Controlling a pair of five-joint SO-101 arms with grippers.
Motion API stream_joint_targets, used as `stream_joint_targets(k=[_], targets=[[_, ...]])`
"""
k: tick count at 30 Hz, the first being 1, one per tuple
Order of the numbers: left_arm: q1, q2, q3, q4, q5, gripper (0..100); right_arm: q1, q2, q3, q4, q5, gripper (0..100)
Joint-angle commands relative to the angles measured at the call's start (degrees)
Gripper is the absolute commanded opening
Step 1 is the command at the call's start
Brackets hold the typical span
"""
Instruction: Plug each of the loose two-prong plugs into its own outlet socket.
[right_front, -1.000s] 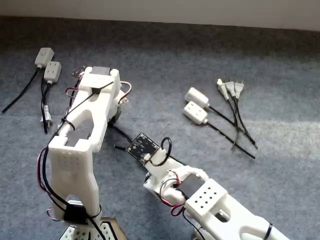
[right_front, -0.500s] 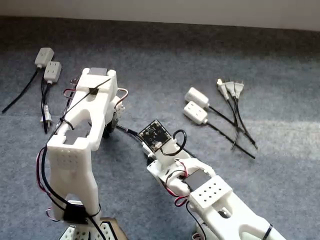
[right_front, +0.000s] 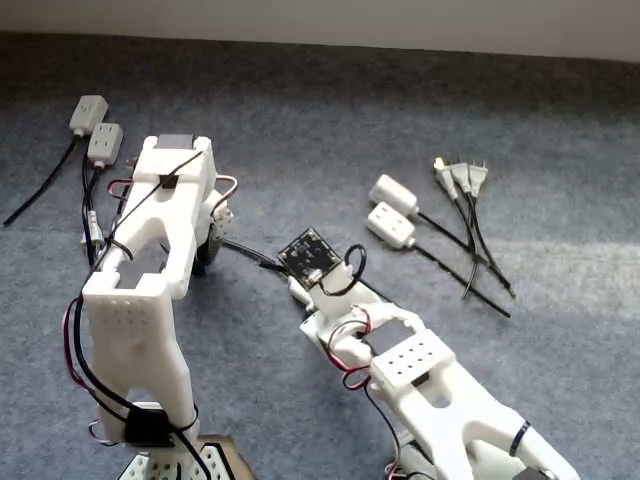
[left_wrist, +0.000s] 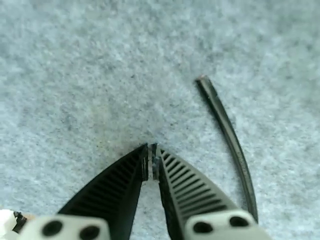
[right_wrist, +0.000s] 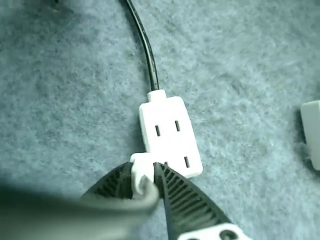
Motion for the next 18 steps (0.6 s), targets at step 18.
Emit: stream_joint_targets(k=[18], targets=[[-1.2, -1.3, -0.7, 0.9, -0.7, 5, 0.5, -22.2, 2.1, 12.5, 2.7, 0.8]])
